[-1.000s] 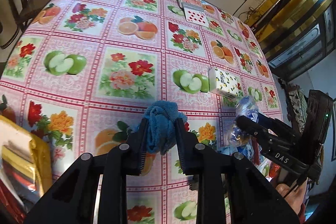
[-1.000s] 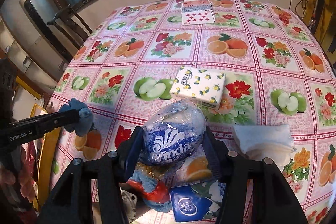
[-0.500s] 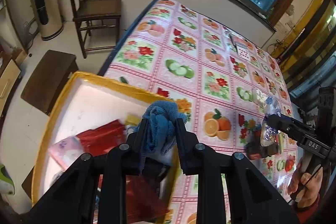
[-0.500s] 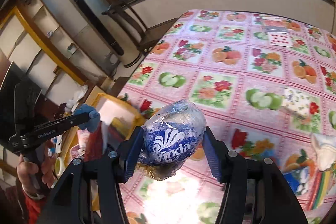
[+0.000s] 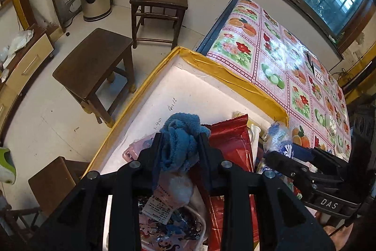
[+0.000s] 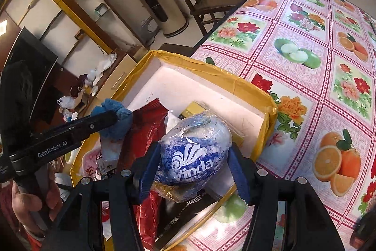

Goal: Organize soft objects
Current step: 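Lower the blue towel and Vinda bag into the box and open both tools, then grasp the red-wrapped blue cloth with the left tool while the right tool grasps the blue Vinda tissue pack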

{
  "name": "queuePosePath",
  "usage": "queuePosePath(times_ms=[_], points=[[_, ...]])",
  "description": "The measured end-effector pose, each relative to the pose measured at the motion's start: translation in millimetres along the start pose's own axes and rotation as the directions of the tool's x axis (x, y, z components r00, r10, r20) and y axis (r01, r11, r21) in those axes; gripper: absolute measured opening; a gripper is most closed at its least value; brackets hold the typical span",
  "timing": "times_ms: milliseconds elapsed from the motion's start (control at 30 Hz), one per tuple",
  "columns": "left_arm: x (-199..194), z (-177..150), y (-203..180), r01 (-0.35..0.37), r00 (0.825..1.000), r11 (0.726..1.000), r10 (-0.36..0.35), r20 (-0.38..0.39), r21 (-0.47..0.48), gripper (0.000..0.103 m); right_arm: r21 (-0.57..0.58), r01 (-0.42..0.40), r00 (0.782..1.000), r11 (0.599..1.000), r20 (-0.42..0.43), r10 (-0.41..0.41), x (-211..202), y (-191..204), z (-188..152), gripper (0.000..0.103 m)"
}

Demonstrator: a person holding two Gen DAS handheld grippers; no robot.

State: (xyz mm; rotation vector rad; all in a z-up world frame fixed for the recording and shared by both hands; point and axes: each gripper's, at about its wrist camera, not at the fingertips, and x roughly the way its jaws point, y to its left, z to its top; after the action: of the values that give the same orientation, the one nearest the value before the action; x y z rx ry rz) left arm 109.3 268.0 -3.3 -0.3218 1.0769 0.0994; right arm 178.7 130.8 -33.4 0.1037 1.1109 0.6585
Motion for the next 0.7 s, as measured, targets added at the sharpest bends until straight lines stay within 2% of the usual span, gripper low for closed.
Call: queuePosePath(times_ms=[33, 100, 233, 333, 433, 600, 700], points=[[-0.5, -0.1, 2.4, -0.001, 1.000, 1.000, 0.001, -0.001, -0.015, 0.054, 0.002, -0.005, 1.000, 1.000, 0.016, 0.005, -5.0, 0.0, -1.2, 0.067], [-4.5, 0.1, 4.9, -0.018, 1.000, 0.999, 0.019, 0.021, -0.043, 0.077, 0.001, -0.005, 0.998, 1.000, 0.058, 0.005, -20.3, 0.9, -1.4, 0.073], [-20.2, -1.4, -1.3, -0.040, 0.995, 0.998, 0.044, 0.089, -0.043, 0.077, 0.013, -0.030, 0.990, 0.999, 0.136, 0.028, -51.4, -3.0, -2.9, 0.073], [-33.9, -7.2, -12.5, -0.001, 0.993, 1.000, 0.004, 0.116, -0.031, 0.077, 0.022, -0.058, 0.987, 0.998, 0.149, 0.054, -69.6, -7.9, -10.7, 0.073], [-44.5, -16.4, -36.8, 0.029, 0.990, 0.999, -0.032, 0.135, 0.022, 0.077, 0.015, -0.077, 0.982, 0.997, 0.174, 0.073, -96.2, -18.6, -29.1, 0.073], [-43.1, -30.2, -91.4, 0.151, 0.985, 0.983, -0.159, 0.065, 0.107, 0.077, 0.074, -0.052, 0.975, 0.996, 0.219, 0.035, -147.3, -64.6, -62.8, 0.080], [-40.5, -37.1, -128.9, 0.177, 0.982, 0.971, -0.186, 0.042, 0.163, 0.077, 0.116, 0.024, 0.971, 0.993, 0.233, -0.051, -183.5, -105.9, -84.6, 0.080]])
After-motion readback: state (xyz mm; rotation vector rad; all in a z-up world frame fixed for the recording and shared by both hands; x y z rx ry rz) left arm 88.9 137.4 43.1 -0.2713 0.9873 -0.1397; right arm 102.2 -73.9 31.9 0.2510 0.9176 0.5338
